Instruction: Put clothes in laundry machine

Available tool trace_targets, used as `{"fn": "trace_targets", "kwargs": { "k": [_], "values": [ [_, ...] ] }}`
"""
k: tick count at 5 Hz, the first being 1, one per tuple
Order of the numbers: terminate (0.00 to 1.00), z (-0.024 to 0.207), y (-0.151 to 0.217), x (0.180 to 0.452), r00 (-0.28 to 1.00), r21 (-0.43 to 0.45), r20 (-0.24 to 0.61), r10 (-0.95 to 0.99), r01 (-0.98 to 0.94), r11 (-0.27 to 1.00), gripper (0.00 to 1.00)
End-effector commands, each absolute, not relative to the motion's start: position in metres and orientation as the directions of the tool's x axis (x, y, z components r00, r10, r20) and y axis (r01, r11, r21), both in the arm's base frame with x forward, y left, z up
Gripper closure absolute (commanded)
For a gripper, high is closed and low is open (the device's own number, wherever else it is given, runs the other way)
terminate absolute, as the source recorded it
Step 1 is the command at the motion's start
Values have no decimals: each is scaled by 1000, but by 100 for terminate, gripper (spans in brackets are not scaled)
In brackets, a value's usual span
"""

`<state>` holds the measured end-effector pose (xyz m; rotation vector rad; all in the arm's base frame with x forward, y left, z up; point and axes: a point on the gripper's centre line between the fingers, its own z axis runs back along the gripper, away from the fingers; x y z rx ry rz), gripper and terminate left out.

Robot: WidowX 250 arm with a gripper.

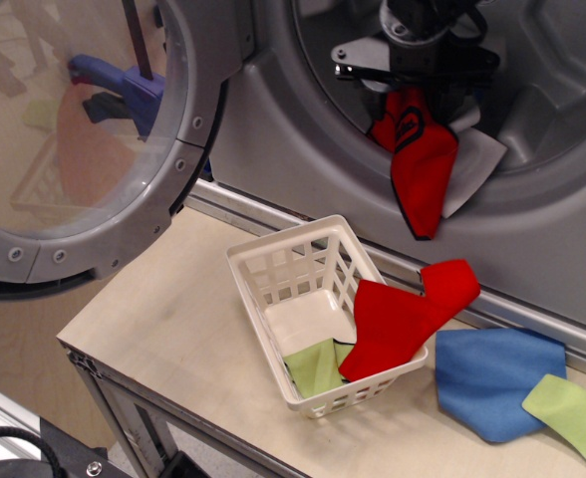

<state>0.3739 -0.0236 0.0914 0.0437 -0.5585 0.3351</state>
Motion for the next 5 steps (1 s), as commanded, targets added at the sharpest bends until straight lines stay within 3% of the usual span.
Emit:
{"fn": "trace_targets", "kwargs": {
  "k": [1, 4, 5],
  "values": [
    [0, 124, -29, 330, 780, -133, 545, 307, -281, 950, 0],
    [0, 138, -50, 288, 862, -194, 356, 362, -310, 931, 0],
    [100, 145, -57, 275, 889, -185, 305, 342, -297, 937, 0]
  ]
}}
